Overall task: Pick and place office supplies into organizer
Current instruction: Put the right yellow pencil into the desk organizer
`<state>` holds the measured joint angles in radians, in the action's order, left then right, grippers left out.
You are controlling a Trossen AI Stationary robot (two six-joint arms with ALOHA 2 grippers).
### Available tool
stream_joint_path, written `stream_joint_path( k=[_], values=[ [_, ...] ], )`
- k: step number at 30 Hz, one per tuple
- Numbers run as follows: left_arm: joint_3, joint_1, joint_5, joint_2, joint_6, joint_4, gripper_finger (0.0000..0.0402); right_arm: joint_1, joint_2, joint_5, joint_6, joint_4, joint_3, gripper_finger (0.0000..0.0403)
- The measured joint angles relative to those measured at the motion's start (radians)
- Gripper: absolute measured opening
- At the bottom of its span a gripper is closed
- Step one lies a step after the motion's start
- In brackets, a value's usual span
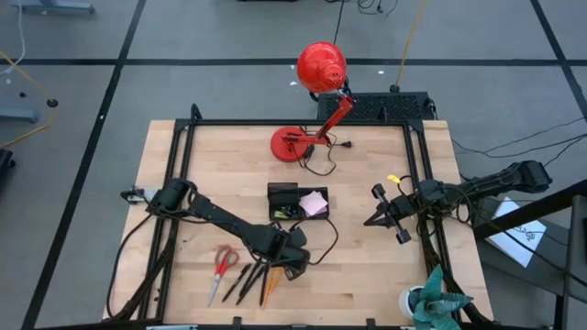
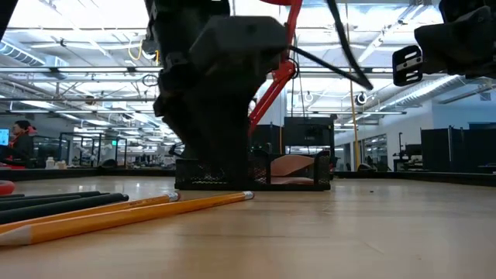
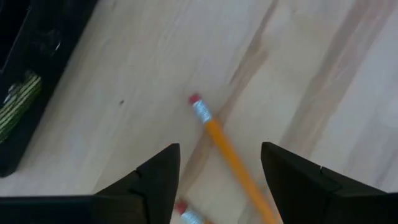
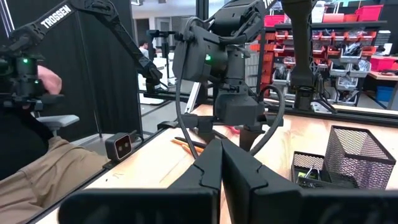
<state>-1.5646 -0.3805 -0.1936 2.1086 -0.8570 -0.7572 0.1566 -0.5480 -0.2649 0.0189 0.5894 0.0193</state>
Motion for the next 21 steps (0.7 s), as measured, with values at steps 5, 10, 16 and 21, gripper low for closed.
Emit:
stream_joint_path(
  k=[5, 10, 16, 21],
  values=[
    [0.0, -0.002, 0.0, 0.0, -0.009, 0.002, 0.0217, 0.0, 0.0, 0.001, 0.0, 0.0, -0.001, 0.0],
    [-0.001, -0.003, 0.0, 0.021, 0.009, 0.018, 0.0216, 0.0, 0.0, 0.001, 0.007, 0.0, -0.001, 0.0],
    [-0.003, -0.002, 0.003, 0.07, 0.011, 0.029, 0.0226, 0.0, -0.003, 0.003, 0.015, -0.004, -0.001, 0.0],
    [-0.005, -0.002, 0.002, 0.083, 0.016, 0.029, 0.0227, 0.0, -0.003, 0.005, 0.011, -0.004, -0.001, 0.0]
  ],
)
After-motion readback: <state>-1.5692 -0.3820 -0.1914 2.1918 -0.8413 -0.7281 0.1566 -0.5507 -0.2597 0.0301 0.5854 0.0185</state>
